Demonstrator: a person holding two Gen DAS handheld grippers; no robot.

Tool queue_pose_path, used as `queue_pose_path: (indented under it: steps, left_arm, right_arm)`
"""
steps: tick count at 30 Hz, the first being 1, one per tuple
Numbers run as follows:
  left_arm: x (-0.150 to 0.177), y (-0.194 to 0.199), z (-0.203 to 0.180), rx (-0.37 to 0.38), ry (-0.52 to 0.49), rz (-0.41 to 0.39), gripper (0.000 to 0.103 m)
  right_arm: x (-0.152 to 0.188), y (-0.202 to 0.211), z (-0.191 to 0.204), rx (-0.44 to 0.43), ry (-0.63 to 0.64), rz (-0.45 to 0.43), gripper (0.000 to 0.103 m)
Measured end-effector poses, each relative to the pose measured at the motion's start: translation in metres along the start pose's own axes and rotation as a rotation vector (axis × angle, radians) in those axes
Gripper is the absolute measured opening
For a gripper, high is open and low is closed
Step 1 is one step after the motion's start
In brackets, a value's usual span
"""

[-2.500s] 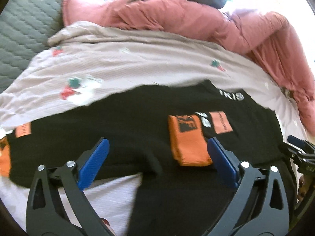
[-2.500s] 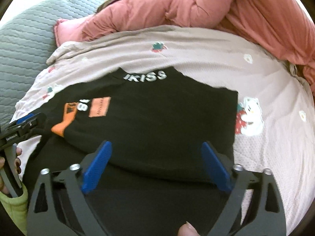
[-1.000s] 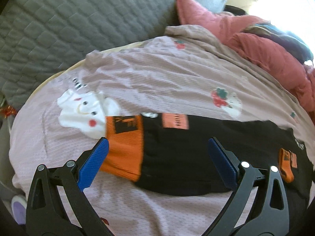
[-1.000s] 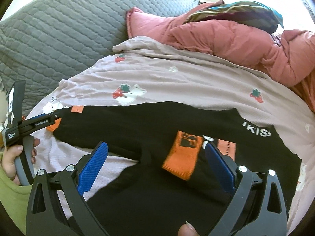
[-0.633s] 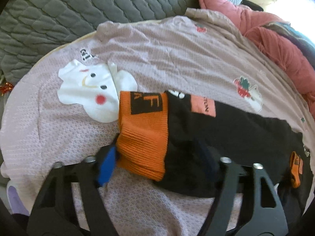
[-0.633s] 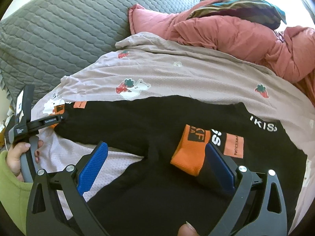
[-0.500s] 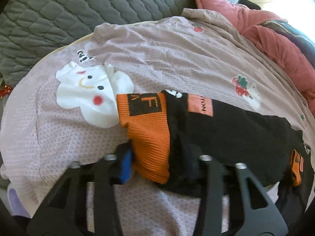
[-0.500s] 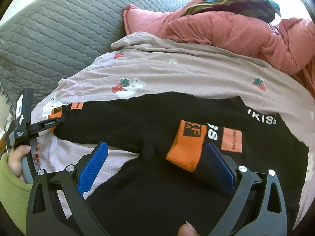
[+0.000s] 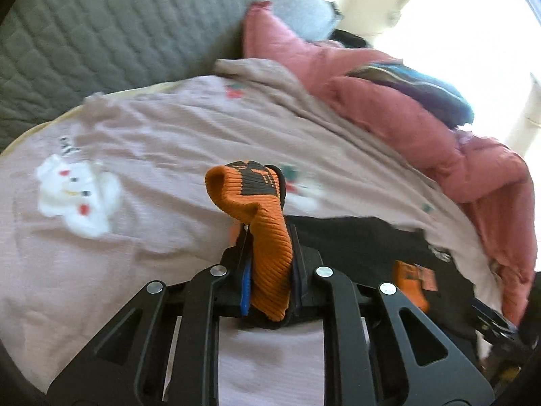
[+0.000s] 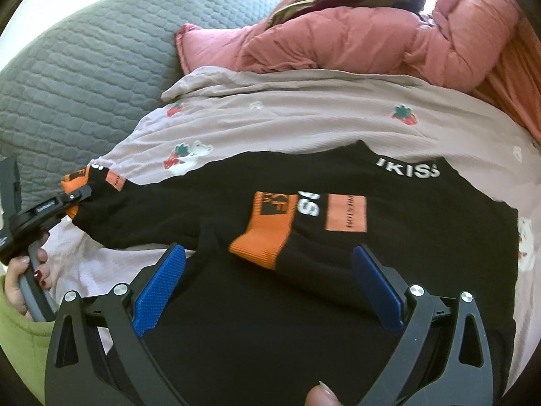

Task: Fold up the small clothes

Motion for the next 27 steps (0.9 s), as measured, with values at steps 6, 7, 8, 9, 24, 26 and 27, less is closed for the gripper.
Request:
queue_pose_path:
  steps: [6, 7, 8, 9, 24, 26, 27]
  left_arm:
    - [0.019, 0.002, -0.052, 0.106, -0.068, 0.043, 0.010]
    - [0.022, 0.003, -0.057, 0.115, -0.078, 0.048, 0.010]
    - [0.027, 0.002, -0.069, 0.130, -0.096, 0.058, 0.010]
    - [0.031, 0.002, -0.074, 0.140, -0.106, 0.065, 0.010]
    - [0.093, -0.029, -0.160, 0.258, -0.258, 0.229, 0.014]
    - [0.100, -0.033, -0.163, 0.280, -0.253, 0.256, 0.023]
    - [0.104, -0.035, -0.165, 0.294, -0.256, 0.271, 0.024]
  right_arm:
    - [0.010, 0.017, -0.023, 0.006, -0.028, -0.023, 0.098]
    - [0.011, 0.020, -0.025, 0.007, -0.029, -0.027, 0.098]
    - [0.012, 0.023, -0.029, 0.008, -0.035, -0.032, 0.098]
    - [0.013, 0.026, -0.032, 0.009, -0.041, -0.036, 0.098]
    - [0.032, 0.054, -0.085, 0.041, -0.145, -0.067, 0.098]
    - [0.034, 0.055, -0.088, 0.042, -0.154, -0.064, 0.098]
    - [0.035, 0.055, -0.088, 0.041, -0.154, -0.063, 0.098]
Point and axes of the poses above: each gripper's, at about its wrist camera, not at the fingertips, and y roughly against the way its jaws point, z to its left, x to its underside, the point moved 2 cm from there along -y, roughly the way its jaws point, and after that the axes turned 8 degrees about y, right-handed, at the moved point
